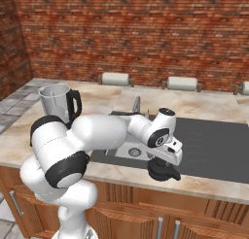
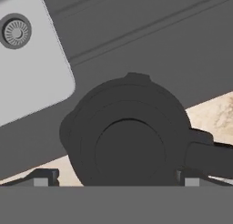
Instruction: Open the blender lid, put the tangerine in the blender, close the lid, and start the blender.
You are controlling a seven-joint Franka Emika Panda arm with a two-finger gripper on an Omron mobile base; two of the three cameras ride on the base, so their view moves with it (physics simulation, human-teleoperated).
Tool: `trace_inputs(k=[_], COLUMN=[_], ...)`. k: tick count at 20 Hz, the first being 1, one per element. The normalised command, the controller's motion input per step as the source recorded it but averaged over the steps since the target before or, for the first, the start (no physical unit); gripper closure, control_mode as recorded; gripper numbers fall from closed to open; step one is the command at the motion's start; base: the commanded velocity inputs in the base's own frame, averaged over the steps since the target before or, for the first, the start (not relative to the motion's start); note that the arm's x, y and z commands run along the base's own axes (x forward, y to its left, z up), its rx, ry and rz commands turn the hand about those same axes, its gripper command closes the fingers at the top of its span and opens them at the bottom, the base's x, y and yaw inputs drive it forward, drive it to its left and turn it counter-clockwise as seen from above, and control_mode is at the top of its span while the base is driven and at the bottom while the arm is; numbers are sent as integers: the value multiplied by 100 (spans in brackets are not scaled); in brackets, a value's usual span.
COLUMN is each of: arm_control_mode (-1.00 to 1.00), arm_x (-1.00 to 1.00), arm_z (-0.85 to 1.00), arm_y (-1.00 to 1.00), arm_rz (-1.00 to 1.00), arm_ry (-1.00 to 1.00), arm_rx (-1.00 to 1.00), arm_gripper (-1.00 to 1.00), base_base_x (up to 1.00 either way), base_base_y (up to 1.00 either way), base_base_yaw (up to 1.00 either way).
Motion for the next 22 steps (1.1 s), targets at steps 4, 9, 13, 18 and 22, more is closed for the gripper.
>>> trace_inputs(k=[4,9,13,18,22], arm_control_mode=[-100,-100,-100,-100,-100], arm_x=[-1,0,0,0,14], arm_z=[-11,-15,-21,-25,-16], arm_y=[0,2,0,0,0], arm_rz=[0,0,0,0,0], arm_ry=[0,0,0,0,0], arm_rx=[0,0,0,0,0], arm_gripper=[-100,-100,-100,-100,100], base_base_x=[0,0,0,0,0], base_base_y=[0,0,0,0,0], base_base_yaw=[0,0,0,0,0])
